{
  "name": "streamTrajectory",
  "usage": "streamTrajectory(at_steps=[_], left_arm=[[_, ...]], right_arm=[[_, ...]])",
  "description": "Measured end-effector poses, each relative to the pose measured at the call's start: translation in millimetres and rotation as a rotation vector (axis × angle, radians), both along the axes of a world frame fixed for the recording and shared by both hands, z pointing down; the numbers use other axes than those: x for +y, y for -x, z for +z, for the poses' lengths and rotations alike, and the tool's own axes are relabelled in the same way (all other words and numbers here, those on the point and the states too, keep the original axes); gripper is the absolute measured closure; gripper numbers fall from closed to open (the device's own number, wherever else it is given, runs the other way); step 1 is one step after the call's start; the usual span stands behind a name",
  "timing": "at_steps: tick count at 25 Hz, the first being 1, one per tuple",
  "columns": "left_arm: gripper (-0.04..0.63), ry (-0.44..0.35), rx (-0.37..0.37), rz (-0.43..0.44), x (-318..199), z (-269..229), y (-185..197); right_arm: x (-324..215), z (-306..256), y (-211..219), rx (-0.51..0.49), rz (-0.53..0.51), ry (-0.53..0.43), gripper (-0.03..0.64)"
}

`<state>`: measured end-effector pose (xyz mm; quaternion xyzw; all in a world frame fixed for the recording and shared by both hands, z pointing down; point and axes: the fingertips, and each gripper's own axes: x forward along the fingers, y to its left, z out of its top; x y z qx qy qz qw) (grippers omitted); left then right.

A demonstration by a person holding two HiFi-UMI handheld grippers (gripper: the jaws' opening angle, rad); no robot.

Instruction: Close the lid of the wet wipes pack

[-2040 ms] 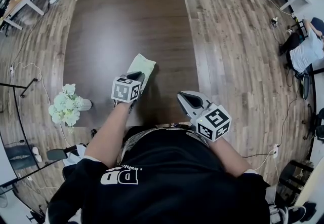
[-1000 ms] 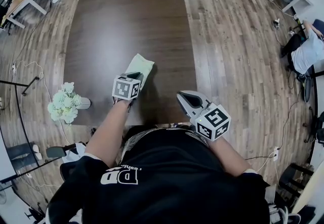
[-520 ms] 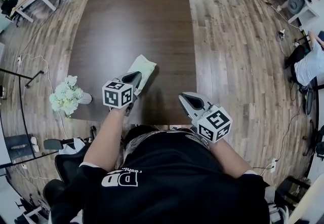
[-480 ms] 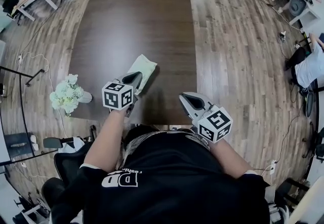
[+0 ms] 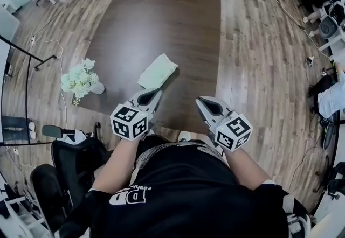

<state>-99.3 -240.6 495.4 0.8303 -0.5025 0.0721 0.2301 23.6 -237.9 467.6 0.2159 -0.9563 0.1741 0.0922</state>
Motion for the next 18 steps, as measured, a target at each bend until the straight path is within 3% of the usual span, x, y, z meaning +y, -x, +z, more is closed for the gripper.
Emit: streamTrajectory(at_steps=[8, 18], left_arm=[[0.577, -0.06, 0.009, -0.021, 45, -30, 11], [0.577, -0.084, 0.015, -0.067, 130, -58, 42]], right_arm=[[32, -5, 24, 0.009, -0.041, -0.04, 0.612], [112, -19, 57, 0.045, -0.065, -0.036, 0.612]])
